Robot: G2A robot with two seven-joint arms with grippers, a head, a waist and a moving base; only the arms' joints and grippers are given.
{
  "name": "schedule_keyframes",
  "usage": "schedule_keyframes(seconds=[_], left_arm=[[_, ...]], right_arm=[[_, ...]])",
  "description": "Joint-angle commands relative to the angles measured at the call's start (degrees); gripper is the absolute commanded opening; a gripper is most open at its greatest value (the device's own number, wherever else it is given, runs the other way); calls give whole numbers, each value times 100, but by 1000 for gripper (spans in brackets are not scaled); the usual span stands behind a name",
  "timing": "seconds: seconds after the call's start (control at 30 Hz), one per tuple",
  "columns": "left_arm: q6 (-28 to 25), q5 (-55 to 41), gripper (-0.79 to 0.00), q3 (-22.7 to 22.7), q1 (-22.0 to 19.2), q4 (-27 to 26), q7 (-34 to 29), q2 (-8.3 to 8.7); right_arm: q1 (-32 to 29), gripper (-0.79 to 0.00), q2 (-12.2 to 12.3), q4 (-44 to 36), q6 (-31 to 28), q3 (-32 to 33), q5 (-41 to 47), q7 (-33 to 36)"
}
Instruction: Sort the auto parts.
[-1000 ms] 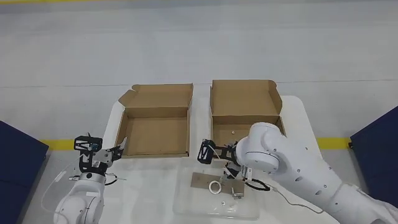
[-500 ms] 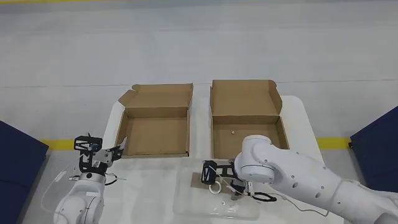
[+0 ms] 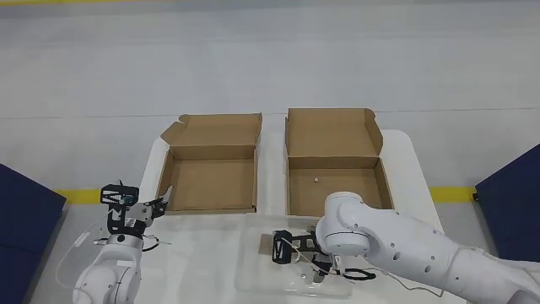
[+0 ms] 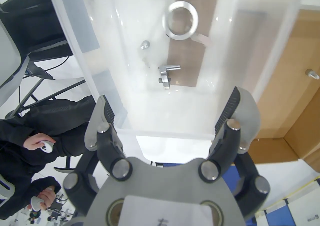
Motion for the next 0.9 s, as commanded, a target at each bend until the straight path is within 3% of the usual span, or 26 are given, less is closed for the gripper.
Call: schedule_keyframes(seconds=[0.0,0.87], left_arm=[[0,0,0,0,0,0,0,0],[0,0,0,0,0,0,0,0]], right_arm=[[-31,0,-7,26,40,-47,-86,29],[-238,0,-120,545,-272,-271,-435,-283]])
